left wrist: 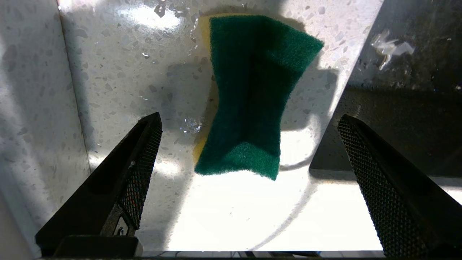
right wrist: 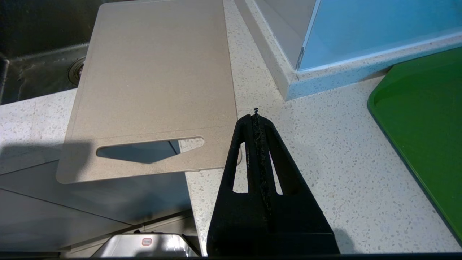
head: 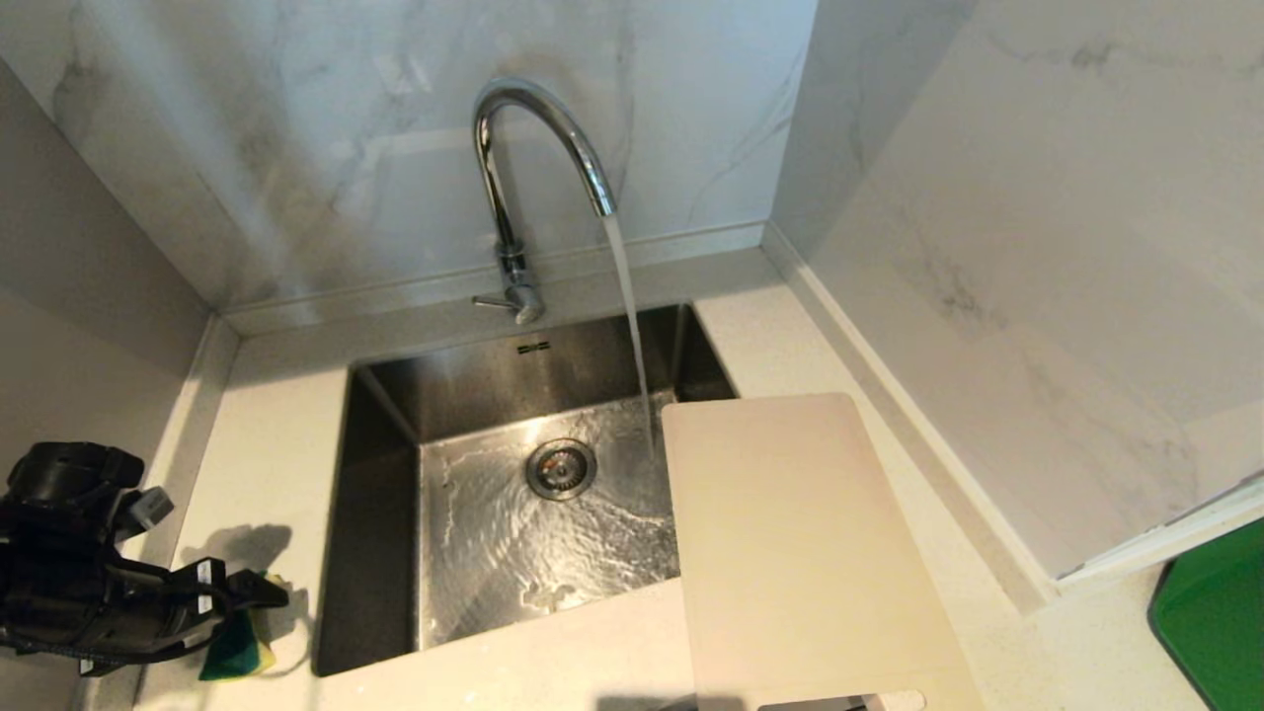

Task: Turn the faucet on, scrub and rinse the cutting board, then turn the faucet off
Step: Pick up the cleaning cloth

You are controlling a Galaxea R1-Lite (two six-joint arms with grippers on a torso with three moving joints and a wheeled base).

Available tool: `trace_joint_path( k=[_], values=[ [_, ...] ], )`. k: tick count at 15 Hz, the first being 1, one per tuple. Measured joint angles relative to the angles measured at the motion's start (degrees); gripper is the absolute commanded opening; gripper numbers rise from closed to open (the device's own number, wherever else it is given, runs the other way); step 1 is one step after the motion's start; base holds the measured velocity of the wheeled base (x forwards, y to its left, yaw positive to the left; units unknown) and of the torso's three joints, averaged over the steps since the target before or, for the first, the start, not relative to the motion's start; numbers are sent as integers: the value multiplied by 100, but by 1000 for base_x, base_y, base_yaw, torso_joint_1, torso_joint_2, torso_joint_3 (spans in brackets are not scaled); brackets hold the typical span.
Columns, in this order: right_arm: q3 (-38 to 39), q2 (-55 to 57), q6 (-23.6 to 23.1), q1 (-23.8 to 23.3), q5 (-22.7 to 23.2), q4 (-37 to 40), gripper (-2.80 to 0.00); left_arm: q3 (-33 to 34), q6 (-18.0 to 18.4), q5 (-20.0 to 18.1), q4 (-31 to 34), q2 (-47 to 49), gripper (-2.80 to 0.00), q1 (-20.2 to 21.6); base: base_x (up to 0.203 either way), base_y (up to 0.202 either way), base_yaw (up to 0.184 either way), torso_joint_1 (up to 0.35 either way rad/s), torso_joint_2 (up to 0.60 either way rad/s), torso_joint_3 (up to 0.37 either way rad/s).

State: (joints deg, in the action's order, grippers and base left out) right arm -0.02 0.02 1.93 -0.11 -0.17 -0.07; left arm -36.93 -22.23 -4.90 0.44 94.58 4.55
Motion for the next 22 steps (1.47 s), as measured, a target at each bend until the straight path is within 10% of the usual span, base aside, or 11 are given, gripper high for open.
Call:
trace_joint_path(
  k=[19, 20, 22],
  values=[
    [0, 0, 0, -2, -1, 2, -280, -124, -10, -9, -21, 373, 0, 35, 0, 0, 0, 0, 0, 0],
    [0, 0, 0, -2, 1, -1, -280, -128, -10, -13, -20, 377, -280, 35, 0, 0, 0, 0, 0, 0],
    [0, 0, -1, 0, -1, 0, -280, -127, -9, -18, -17, 379, -280, 33, 0, 0, 0, 0, 0, 0]
  ],
)
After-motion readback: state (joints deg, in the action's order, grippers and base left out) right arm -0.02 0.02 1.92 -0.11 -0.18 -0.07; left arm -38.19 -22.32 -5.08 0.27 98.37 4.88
